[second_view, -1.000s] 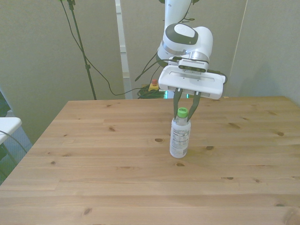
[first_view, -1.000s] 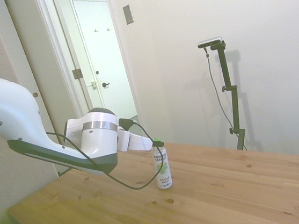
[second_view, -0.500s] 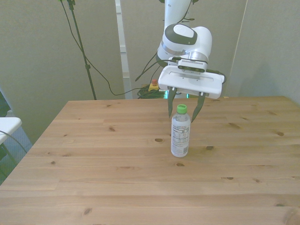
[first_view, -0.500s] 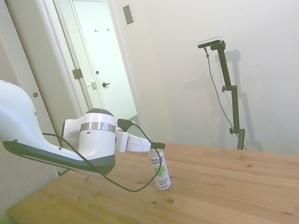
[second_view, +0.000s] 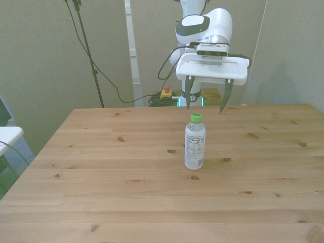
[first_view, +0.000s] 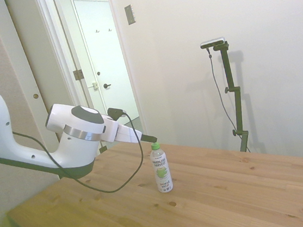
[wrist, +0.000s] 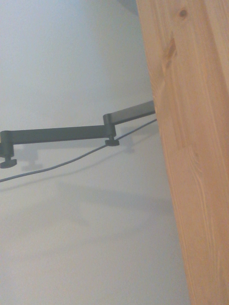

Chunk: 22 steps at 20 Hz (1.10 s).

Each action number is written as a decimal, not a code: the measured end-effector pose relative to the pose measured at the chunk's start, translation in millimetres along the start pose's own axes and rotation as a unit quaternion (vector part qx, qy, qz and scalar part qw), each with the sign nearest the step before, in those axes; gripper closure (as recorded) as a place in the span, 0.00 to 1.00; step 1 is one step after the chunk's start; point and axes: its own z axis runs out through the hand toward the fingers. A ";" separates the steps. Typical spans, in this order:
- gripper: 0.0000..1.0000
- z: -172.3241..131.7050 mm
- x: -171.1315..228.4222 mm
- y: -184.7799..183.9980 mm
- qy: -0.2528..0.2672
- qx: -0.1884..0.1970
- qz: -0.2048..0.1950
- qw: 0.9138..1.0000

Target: Stand the water bottle

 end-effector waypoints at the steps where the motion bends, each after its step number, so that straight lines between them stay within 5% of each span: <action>1: 0.00 -7.4 0.7 1.6 -0.006 0.001 0.000 1.000; 5: 0.00 -33.4 -3.7 14.3 -0.043 -0.002 -0.008 0.999; 11: 0.00 -65.1 2.8 16.3 -0.121 -0.059 -0.048 0.990; 17: 0.00 -91.2 53.8 22.5 -0.231 -0.112 -0.097 0.962; 22: 0.00 -89.2 59.1 37.2 -0.305 -0.129 -0.106 0.937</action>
